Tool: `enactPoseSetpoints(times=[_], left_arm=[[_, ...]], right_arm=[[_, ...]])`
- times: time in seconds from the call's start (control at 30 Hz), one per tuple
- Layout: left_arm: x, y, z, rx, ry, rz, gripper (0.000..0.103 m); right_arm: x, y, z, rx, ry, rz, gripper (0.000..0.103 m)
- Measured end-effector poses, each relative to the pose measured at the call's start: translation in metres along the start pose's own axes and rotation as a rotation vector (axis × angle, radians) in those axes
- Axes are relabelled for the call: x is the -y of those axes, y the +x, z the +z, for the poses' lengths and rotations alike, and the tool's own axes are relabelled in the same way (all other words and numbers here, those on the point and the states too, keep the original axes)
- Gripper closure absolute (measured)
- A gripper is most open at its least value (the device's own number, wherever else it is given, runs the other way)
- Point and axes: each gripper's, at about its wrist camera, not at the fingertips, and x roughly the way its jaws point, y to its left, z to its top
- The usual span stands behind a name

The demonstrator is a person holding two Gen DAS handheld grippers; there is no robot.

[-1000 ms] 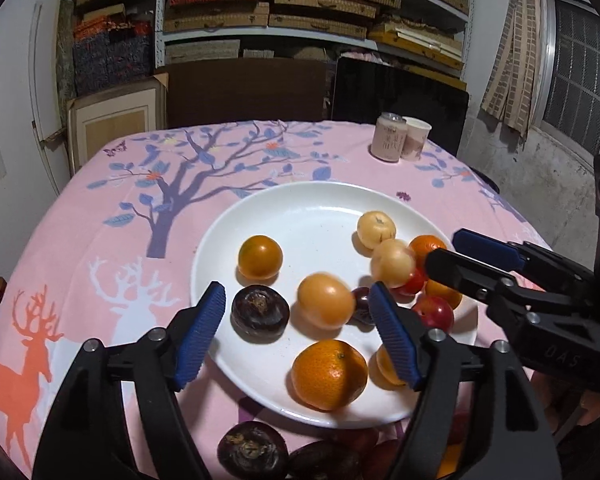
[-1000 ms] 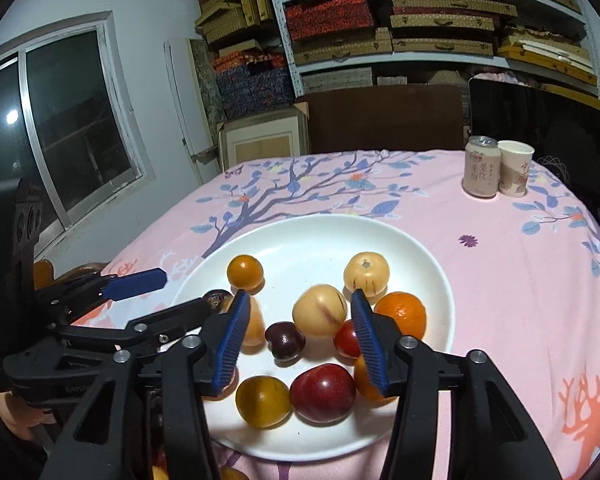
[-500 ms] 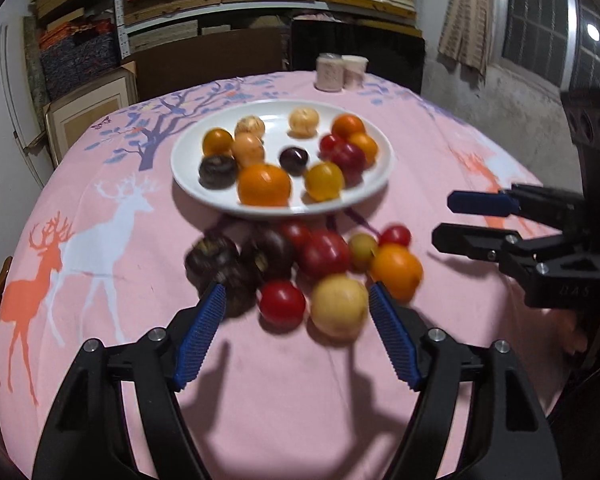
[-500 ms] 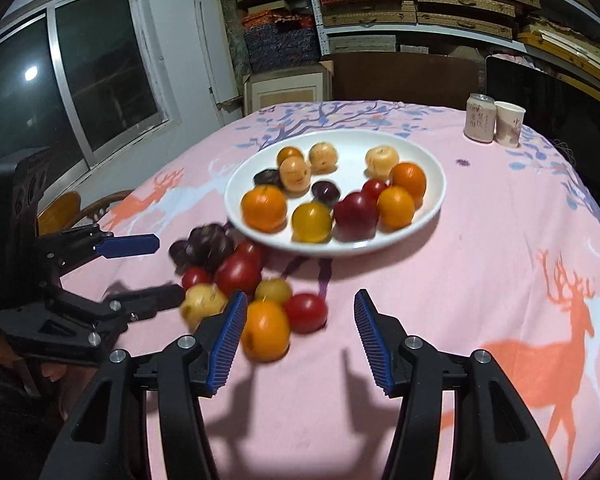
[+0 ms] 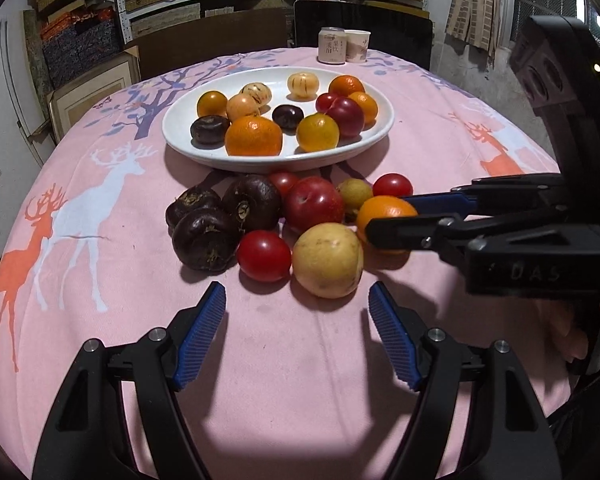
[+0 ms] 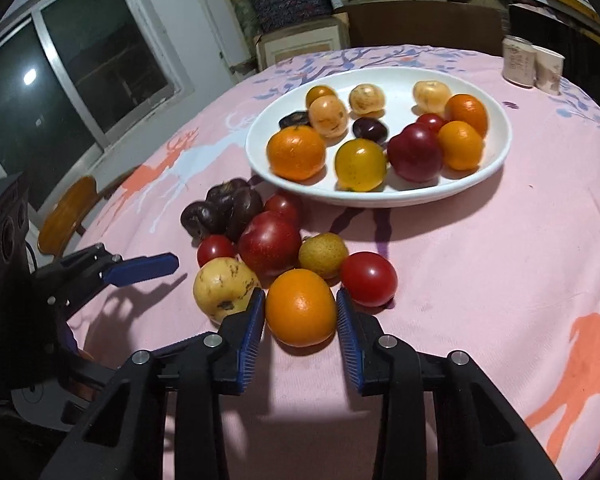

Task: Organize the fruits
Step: 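Grasp the pale yellow tomato with the left gripper while the right gripper grasps a mandarin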

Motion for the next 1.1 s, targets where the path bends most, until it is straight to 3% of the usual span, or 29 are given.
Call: enactPoseSetpoints(times=[0.1,0.17,0.23,0.33,0.47,0.6,0.73,1.1], left_arm=[[0.001,0.003,0.006,0.008,-0.029,-0.017,0.031],[0.001,0.005,0.01,0.018,-0.046,-0.026,0.04],[0.004,0.006,0.012,0.026,-0.049,-0.019,0.042],[0.014,0.004,0.015,0.043,-0.016,-0.055,0.066],[0.028,0.006,0.012,0.035,0.036,-0.057,0.066],[0.028,0.023,0.014,-0.046,0.022,-0.093,0.061],[0.028,0.035,0.026,-0.068,0.003,-0.094,0.061],[0.02,0.029,0.029,-0.027,-0.074,-0.179,0.065]], right_arm=[[0.018,-0.021,-0.004,0.103,0.073,0.011,0.067],[0.033,-0.034,-0.009,0.155,0.122,0.005,0.066],[0.047,-0.041,-0.012,0.171,0.164,0.002,0.066],[0.058,-0.041,-0.013,0.158,0.209,0.01,0.066],[0.052,-0.039,-0.009,0.153,0.176,0.007,0.066],[0.056,-0.042,-0.008,0.155,0.183,0.012,0.066],[0.055,-0.042,-0.009,0.162,0.174,0.014,0.066],[0.054,-0.042,-0.01,0.166,0.174,0.023,0.067]])
